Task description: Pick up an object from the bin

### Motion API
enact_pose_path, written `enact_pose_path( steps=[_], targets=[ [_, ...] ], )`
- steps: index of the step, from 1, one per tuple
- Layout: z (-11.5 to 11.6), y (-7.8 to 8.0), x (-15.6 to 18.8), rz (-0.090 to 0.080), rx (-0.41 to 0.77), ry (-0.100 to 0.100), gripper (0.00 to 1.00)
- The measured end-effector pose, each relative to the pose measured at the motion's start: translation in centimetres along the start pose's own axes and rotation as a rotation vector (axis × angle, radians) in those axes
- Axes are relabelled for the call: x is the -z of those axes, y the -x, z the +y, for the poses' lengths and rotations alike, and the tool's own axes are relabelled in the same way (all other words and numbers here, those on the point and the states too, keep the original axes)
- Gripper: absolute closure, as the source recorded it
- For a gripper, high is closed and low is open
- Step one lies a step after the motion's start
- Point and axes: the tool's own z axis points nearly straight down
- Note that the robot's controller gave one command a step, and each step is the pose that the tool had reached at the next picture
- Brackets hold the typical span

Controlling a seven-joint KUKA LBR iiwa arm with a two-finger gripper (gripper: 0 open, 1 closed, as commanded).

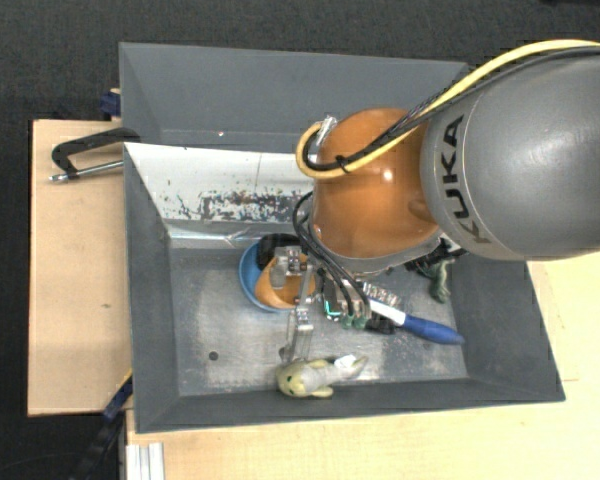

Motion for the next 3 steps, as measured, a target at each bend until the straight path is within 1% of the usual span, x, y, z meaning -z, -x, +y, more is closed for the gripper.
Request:
enact_pose_path(
  steps=[1,2,3],
  targets=[
    [-6.5,8.0,-9.7,-0.009,0.018,0.000,0.00],
    [-6.5,8.1,-9.8,-0.010,0.018,0.002,1.00],
    [-7.1,8.3,4.4,-0.021,-0.038,0.003,1.00]
  ],
)
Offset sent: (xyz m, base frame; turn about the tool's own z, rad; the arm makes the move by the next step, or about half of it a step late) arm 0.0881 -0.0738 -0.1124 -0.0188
